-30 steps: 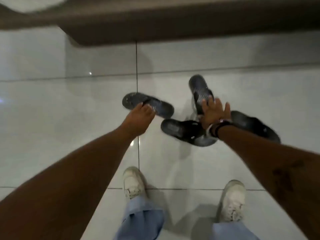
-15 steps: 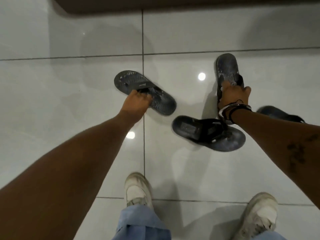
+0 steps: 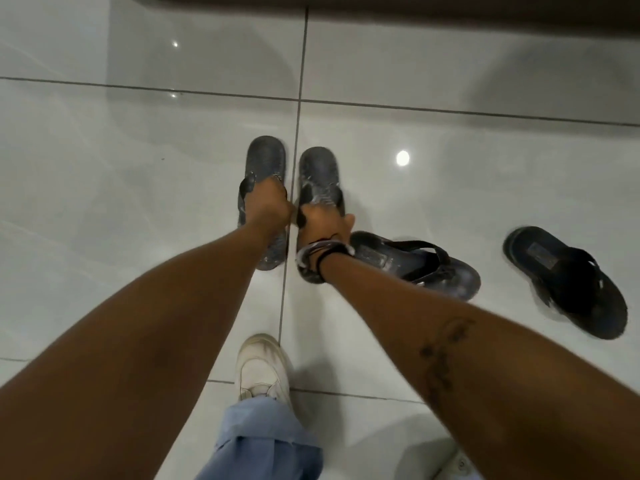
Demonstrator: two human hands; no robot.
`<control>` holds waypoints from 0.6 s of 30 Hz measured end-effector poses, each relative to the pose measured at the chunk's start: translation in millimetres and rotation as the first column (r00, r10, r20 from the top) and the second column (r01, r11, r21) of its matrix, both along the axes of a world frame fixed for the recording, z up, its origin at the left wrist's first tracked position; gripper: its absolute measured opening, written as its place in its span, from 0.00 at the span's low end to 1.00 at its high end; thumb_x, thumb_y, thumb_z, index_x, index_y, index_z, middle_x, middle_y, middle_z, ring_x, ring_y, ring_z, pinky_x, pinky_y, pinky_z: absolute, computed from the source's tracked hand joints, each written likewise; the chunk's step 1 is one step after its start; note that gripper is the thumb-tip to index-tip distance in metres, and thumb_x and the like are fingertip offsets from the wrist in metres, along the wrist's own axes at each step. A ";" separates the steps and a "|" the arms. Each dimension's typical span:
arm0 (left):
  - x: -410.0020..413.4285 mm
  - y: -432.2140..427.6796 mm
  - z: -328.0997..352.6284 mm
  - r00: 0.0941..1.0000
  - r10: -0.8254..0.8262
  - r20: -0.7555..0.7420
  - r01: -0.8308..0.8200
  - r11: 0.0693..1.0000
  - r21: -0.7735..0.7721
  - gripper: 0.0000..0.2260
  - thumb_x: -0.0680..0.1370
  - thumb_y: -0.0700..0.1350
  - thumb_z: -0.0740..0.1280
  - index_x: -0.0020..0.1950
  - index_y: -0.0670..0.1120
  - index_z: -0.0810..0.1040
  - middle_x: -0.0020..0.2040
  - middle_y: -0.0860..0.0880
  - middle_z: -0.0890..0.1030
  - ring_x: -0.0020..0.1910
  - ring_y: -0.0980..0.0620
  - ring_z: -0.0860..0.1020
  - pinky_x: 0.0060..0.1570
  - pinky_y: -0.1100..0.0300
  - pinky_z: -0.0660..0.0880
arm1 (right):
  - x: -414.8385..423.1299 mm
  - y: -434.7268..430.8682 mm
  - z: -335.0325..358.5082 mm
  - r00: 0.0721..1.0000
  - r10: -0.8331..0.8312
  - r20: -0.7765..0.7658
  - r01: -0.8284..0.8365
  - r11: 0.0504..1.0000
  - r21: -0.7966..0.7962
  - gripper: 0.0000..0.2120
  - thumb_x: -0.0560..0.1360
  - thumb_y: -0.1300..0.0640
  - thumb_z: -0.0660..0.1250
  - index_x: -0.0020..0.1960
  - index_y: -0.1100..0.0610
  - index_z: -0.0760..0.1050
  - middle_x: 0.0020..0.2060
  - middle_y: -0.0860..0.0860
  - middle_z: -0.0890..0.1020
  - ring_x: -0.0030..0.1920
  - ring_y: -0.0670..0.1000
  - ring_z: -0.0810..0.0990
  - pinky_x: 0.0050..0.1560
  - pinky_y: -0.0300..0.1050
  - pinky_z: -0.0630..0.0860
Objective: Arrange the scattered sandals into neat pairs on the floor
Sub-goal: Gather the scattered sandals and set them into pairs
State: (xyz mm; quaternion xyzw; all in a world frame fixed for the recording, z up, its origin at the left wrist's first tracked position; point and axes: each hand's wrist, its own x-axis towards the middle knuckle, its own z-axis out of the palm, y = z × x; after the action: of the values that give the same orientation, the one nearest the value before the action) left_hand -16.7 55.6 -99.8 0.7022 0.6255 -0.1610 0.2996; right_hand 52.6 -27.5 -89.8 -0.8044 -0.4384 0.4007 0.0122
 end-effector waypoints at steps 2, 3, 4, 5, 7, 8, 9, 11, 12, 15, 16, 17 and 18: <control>-3.3 -4.9 -2.2 0.999 0.017 0.033 -0.016 1.000 -0.012 0.08 0.79 0.37 0.64 0.52 0.36 0.82 0.51 0.38 0.84 0.53 0.39 0.81 0.58 0.47 0.78 | -20.5 -10.2 -4.4 0.999 0.001 -0.049 -0.002 1.000 -0.018 0.13 0.75 0.58 0.62 0.59 0.53 0.75 0.59 0.56 0.78 0.61 0.60 0.74 0.60 0.61 0.68; -4.3 -7.6 -3.3 0.998 0.039 0.039 -0.038 0.999 -0.017 0.09 0.79 0.37 0.64 0.55 0.37 0.82 0.54 0.38 0.83 0.55 0.39 0.80 0.60 0.47 0.76 | -25.0 -15.1 -6.2 0.998 0.000 -0.071 -0.003 0.999 -0.034 0.13 0.76 0.58 0.62 0.60 0.53 0.75 0.59 0.55 0.78 0.61 0.60 0.74 0.61 0.60 0.68; -4.4 -10.0 -3.6 0.997 0.063 0.043 -0.062 0.998 -0.017 0.10 0.80 0.38 0.64 0.58 0.37 0.81 0.56 0.39 0.83 0.57 0.40 0.80 0.62 0.48 0.75 | -25.8 -20.3 -7.7 0.998 -0.003 -0.064 0.001 0.999 -0.036 0.13 0.76 0.58 0.63 0.60 0.53 0.75 0.58 0.55 0.79 0.60 0.59 0.75 0.61 0.58 0.68; -3.9 -13.0 -4.2 0.995 0.090 0.042 -0.089 0.996 -0.015 0.11 0.80 0.38 0.64 0.60 0.36 0.80 0.58 0.39 0.82 0.59 0.40 0.79 0.63 0.50 0.74 | -23.5 -25.0 -7.4 0.999 0.006 -0.035 -0.006 1.000 -0.021 0.12 0.75 0.57 0.64 0.59 0.53 0.76 0.56 0.54 0.80 0.59 0.58 0.76 0.61 0.57 0.68; -1.3 -18.8 1.1 0.991 0.128 0.032 -0.128 0.992 0.005 0.11 0.79 0.38 0.65 0.60 0.36 0.80 0.57 0.38 0.82 0.58 0.39 0.79 0.60 0.51 0.75 | -14.3 -34.4 -4.1 0.999 0.048 0.016 -0.049 0.997 0.068 0.11 0.76 0.55 0.64 0.57 0.51 0.77 0.55 0.53 0.80 0.58 0.57 0.76 0.58 0.55 0.68; 1.8 -23.9 6.2 0.991 0.134 0.025 -0.135 0.990 0.044 0.11 0.79 0.39 0.65 0.59 0.36 0.80 0.56 0.38 0.82 0.56 0.39 0.79 0.57 0.50 0.75 | -6.5 -40.8 -0.1 0.999 0.046 0.013 -0.048 0.991 0.126 0.11 0.75 0.54 0.64 0.56 0.51 0.78 0.55 0.53 0.80 0.57 0.56 0.76 0.57 0.54 0.68; 5.9 -31.0 12.7 0.992 0.126 0.023 -0.128 0.986 0.108 0.11 0.78 0.39 0.65 0.58 0.37 0.80 0.56 0.38 0.82 0.55 0.38 0.79 0.56 0.50 0.75 | 4.5 -49.5 5.9 1.000 0.031 -0.002 -0.031 0.982 0.184 0.11 0.75 0.55 0.64 0.56 0.51 0.78 0.55 0.53 0.79 0.56 0.57 0.76 0.55 0.54 0.68; 17.9 -50.1 24.7 0.997 0.064 0.039 -0.072 0.966 0.248 0.12 0.78 0.42 0.64 0.56 0.36 0.80 0.57 0.36 0.80 0.55 0.36 0.78 0.58 0.47 0.75 | 36.1 -73.7 16.5 1.000 0.009 0.016 -0.013 0.959 0.283 0.11 0.72 0.57 0.65 0.54 0.53 0.79 0.54 0.54 0.78 0.53 0.58 0.75 0.52 0.54 0.69; 29.0 -64.0 28.9 0.998 0.034 0.055 -0.048 0.958 0.283 0.13 0.78 0.44 0.64 0.55 0.37 0.81 0.58 0.35 0.79 0.56 0.34 0.78 0.58 0.45 0.74 | 58.1 -91.1 20.3 0.998 0.015 0.063 -0.033 0.955 0.296 0.12 0.71 0.58 0.65 0.54 0.53 0.79 0.55 0.55 0.78 0.53 0.59 0.75 0.52 0.54 0.69; 76.8 -117.3 32.6 0.998 0.009 0.063 -0.022 0.977 0.210 0.19 0.78 0.52 0.61 0.53 0.38 0.82 0.54 0.36 0.81 0.53 0.35 0.79 0.58 0.45 0.75 | 135.0 -157.5 23.0 0.979 0.008 0.202 -0.049 0.979 0.200 0.17 0.73 0.56 0.64 0.61 0.56 0.76 0.64 0.58 0.74 0.62 0.62 0.72 0.61 0.55 0.66; 95.2 -136.5 31.3 0.999 0.011 0.033 -0.015 0.991 0.130 0.22 0.79 0.55 0.60 0.54 0.38 0.82 0.54 0.37 0.82 0.54 0.36 0.79 0.58 0.46 0.75 | 161.5 -181.7 21.6 0.969 0.007 0.245 -0.035 0.993 0.110 0.19 0.73 0.56 0.63 0.64 0.56 0.74 0.68 0.60 0.72 0.65 0.62 0.70 0.64 0.56 0.63; 115.3 -157.1 29.2 1.000 0.025 0.003 -0.026 0.999 0.032 0.24 0.79 0.58 0.60 0.55 0.38 0.81 0.55 0.37 0.82 0.56 0.36 0.79 0.60 0.46 0.74 | 189.0 -208.6 19.6 0.955 0.034 0.294 -0.031 0.999 -0.016 0.22 0.73 0.55 0.62 0.67 0.56 0.70 0.70 0.61 0.68 0.69 0.62 0.66 0.67 0.57 0.60; 135.4 -176.5 27.1 0.998 0.063 -0.015 -0.064 0.996 -0.070 0.27 0.79 0.61 0.60 0.58 0.38 0.80 0.57 0.37 0.82 0.58 0.36 0.79 0.62 0.46 0.74 | 214.7 -235.5 18.0 0.934 0.099 0.343 -0.045 0.986 -0.163 0.26 0.73 0.55 0.63 0.70 0.56 0.66 0.71 0.61 0.65 0.71 0.62 0.63 0.69 0.60 0.57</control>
State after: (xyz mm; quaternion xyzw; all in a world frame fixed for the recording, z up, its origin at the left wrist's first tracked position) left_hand 118.6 -120.9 -72.8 0.6700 0.6433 -0.1778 0.3250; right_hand 267.4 -263.0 -71.8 -0.8447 -0.4309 0.2839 -0.1420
